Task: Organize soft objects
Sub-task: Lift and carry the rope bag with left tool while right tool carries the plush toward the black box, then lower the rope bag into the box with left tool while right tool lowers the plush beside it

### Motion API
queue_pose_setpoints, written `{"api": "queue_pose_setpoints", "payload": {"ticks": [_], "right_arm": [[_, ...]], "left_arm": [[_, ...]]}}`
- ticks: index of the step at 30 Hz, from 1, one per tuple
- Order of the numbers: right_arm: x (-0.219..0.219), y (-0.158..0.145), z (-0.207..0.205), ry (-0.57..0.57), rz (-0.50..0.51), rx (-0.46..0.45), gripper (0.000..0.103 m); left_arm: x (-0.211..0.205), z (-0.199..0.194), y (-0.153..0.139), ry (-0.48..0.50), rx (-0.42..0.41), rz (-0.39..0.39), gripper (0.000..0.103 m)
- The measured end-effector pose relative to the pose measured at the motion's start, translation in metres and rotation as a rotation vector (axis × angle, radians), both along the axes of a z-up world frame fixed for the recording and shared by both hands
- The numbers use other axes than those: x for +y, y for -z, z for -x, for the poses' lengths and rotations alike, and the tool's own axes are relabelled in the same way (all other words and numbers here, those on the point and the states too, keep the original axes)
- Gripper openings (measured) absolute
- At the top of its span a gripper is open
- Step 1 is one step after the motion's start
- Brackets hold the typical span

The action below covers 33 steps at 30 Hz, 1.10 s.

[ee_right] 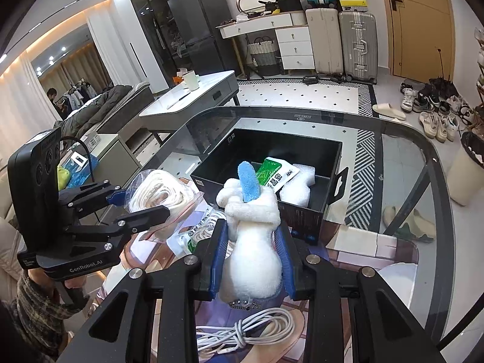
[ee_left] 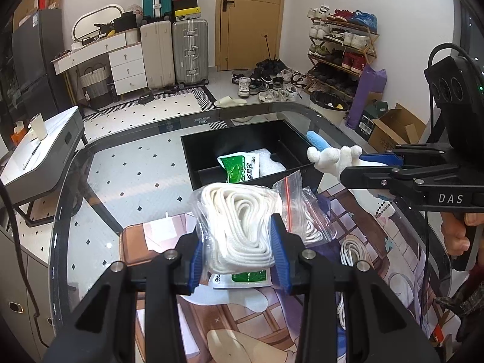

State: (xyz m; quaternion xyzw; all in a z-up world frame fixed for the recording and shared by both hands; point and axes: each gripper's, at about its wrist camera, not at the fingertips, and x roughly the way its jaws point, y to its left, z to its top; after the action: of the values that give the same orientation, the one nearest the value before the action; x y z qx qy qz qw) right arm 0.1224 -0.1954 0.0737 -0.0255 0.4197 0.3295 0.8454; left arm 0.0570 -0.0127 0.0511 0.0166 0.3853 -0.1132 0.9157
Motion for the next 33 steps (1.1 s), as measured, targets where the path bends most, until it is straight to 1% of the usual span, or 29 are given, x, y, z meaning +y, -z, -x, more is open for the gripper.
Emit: {"api": "queue_pose_setpoints", "payload": {"ticks": [14, 21, 33], "right_arm": [[0.003, -0.007, -0.024, 0.016, 0.006, -0.002, 0.032], [0.009, -0.012, -0.038, 0.006, 0.002, -0.009, 0.032], [0.022, -0.021, -0.061, -0.001, -0.012, -0.014, 0.032]], "left_arm": [[0.0, -0.022, -0.007, 0.003, -0.017, -0.005, 0.037], [0.003, -0.036, -0.011, -0.013, -0.027, 0.014, 0.037], [0.01, -0.064, -0.017, -0.026, -0.045, 0.021, 0.037]]}}
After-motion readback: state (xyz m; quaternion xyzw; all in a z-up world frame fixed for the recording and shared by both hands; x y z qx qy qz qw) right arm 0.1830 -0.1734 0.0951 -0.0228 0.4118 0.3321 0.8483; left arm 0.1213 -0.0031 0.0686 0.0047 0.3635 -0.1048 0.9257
